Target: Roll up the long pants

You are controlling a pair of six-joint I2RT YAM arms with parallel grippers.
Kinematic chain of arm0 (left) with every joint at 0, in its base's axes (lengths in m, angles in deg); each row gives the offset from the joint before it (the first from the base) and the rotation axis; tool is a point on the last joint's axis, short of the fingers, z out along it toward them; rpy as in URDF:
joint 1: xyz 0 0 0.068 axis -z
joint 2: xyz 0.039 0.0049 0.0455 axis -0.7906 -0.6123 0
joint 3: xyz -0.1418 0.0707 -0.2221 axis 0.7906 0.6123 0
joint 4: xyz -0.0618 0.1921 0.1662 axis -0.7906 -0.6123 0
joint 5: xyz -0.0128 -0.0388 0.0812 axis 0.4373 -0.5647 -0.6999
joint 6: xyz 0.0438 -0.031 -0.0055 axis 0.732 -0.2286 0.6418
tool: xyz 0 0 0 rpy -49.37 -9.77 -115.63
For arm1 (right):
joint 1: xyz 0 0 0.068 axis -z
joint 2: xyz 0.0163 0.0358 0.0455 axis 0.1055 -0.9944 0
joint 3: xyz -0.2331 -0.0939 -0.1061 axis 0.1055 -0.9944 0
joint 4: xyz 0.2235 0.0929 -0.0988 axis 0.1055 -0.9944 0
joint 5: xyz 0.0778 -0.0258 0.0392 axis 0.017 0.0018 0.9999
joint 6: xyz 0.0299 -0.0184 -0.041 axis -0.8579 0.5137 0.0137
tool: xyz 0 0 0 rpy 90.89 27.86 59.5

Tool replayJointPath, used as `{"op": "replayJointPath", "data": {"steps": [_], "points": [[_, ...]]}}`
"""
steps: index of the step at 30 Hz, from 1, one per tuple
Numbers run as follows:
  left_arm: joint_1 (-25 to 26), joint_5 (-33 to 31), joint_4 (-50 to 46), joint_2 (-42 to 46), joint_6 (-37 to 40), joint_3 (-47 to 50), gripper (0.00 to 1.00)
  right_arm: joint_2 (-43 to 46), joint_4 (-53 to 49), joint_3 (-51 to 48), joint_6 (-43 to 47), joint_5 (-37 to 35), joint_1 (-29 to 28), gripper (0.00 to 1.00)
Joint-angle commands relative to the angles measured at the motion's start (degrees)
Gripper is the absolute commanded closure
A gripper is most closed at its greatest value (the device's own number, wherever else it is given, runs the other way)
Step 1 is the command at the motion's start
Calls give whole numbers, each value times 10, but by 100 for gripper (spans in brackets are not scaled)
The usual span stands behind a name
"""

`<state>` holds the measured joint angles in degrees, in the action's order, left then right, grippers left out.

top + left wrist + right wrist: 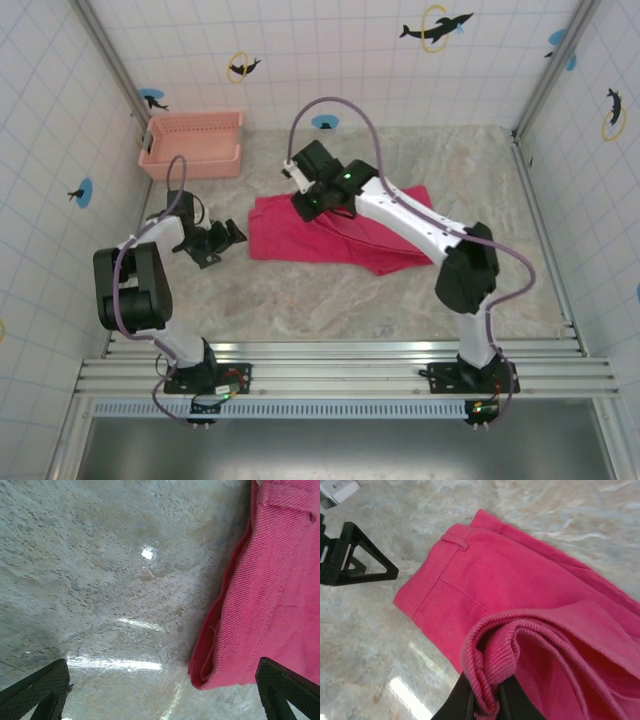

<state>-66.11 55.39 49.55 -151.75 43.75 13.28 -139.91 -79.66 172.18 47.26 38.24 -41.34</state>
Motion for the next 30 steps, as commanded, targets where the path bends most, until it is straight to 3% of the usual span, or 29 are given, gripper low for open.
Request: {"op": "replayJointPath", "data": {"steps": [1, 8, 11, 15, 20, 25, 30], "points": [[-1, 18, 35, 2, -11, -23, 3, -69, 28, 94, -3, 14, -23, 100], [-1, 24, 24, 5, -4, -25, 2, -223, 6, 243, -7, 58, -42, 99], [-1, 24, 20, -1, 3, -26, 2, -272, 6, 280, -13, 81, -46, 66], [-2, 25, 19, -11, 9, -20, 2, -295, 29, 290, 3, 90, -48, 40], [-2, 9, 18, 2, 10, -12, 3, -279, 50, 287, 15, 77, -37, 37], [4, -34, -12, 29, 62, -39, 3, -180, 61, 185, 19, 49, -12, 37], [88, -162, -61, 86, 164, -90, 3, -62, 86, 25, -6, 51, 37, 37]]}}
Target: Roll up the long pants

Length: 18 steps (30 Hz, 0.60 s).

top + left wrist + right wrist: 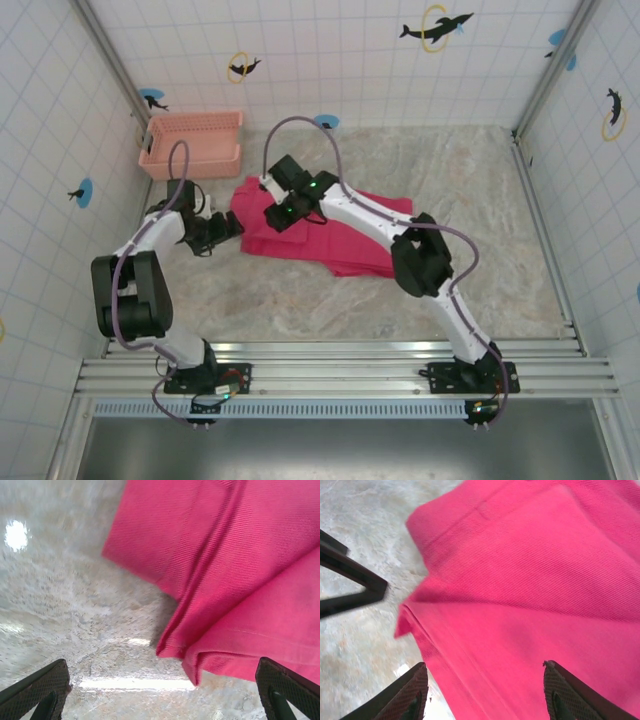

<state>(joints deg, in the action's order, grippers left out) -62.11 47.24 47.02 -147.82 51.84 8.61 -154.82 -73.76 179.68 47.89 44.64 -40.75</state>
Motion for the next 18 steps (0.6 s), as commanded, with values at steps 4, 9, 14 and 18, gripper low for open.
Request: {"op": "replayJointPath", "data": {"steps": [4, 9, 14, 18], "points": [[179, -163, -49, 64, 208, -101, 3, 162, 55, -173, -30, -39, 72, 37], [324, -275, -53, -15, 316, -169, 3, 249, 120, -324, -63, -52, 129, 37], [350, -302, -144, -158, 264, -307, 2, 325, 153, -427, -63, -58, 170, 37], [372, -354, -166, -237, 239, -359, 2, 366, 174, -486, -63, -57, 193, 37]]}}
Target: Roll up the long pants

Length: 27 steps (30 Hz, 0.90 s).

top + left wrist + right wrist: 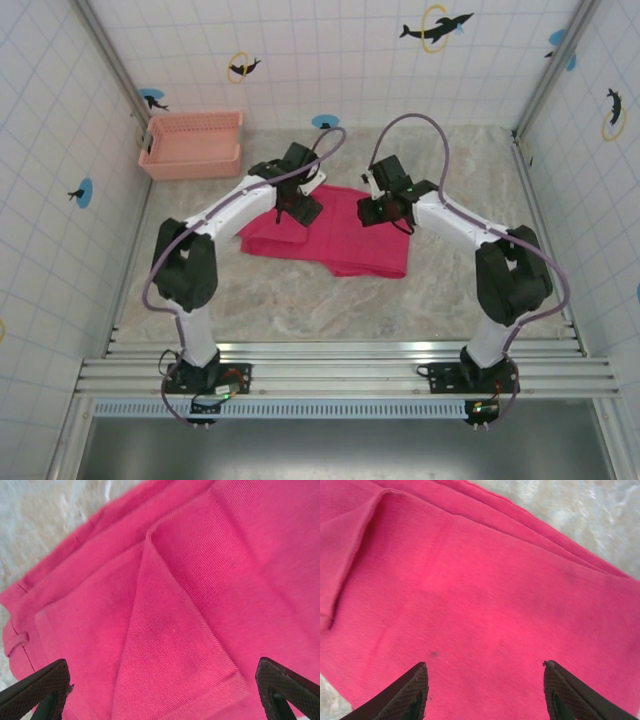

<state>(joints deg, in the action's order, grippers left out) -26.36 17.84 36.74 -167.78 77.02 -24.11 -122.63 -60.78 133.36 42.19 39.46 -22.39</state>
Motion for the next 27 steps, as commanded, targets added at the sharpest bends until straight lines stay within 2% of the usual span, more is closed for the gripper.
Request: {"op": "replayJointPath", "data": {"steps": [1, 6, 11, 13, 14, 19, 21, 27], "points": [[17, -68, -71, -60, -19, -47, 2, 50, 49, -34, -6, 3, 15, 37], [18, -90, -89, -134, -40, -87, 3, 50, 44, -55, 1, 25, 23, 38], [17, -99, -99, -166, -49, -105, 3, 38, 50, -70, -2, 43, 20, 38], [18, -107, -101, -172, -46, -109, 6, 25, 50, -71, -7, 50, 14, 39], [17, -113, -104, -175, -45, -111, 10, 18, 50, -70, -8, 53, 10, 39], [18, -140, -121, -189, -32, -137, 54, -40, 45, -52, -22, 56, -8, 41], [18, -159, -132, -198, -24, -151, 63, -69, 29, -42, -29, 56, -12, 42], [-6, -232, -153, -225, 13, -189, 66, -117, 38, -50, -47, 58, -21, 44]]}}
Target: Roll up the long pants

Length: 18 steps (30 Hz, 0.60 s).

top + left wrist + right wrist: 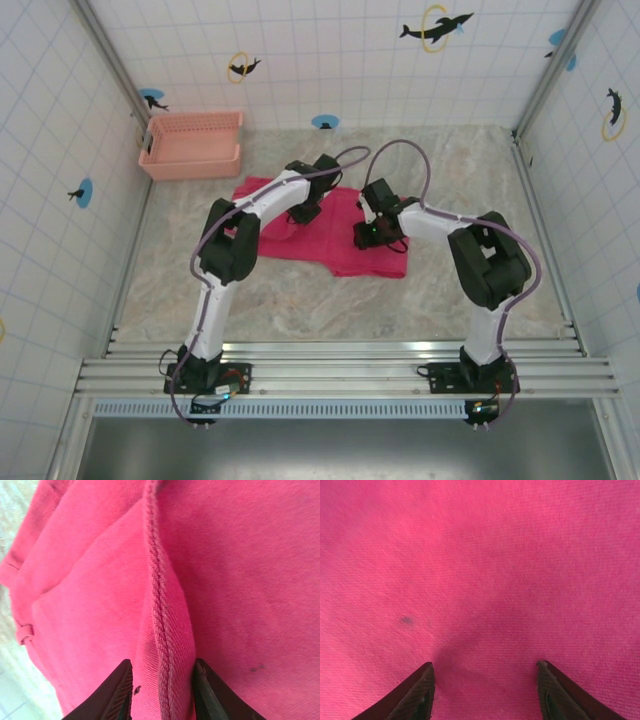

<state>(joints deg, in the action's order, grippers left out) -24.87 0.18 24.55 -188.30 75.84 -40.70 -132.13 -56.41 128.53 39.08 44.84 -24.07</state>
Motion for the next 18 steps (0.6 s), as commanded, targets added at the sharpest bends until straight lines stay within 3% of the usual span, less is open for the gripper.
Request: {"op": "replayJointPath", "data": {"steps": [1, 4, 10, 14, 18], "points": [[-34, -58, -37, -25, 25, -34, 65, -23, -5, -2, -15, 5, -5, 44], [-88, -54, -53, -25, 23, -68, 51, -25, -9, -2, -11, 6, -6, 44], [-182, -65, -32, -1, 43, -101, 40, -17, -22, -2, -2, 2, -9, 44], [-214, -53, -41, -6, 52, -126, 28, -13, -30, -1, 0, -1, -12, 43], [-221, 26, -60, 17, 30, -98, 19, -12, -33, -1, 1, -4, -13, 43]]}}
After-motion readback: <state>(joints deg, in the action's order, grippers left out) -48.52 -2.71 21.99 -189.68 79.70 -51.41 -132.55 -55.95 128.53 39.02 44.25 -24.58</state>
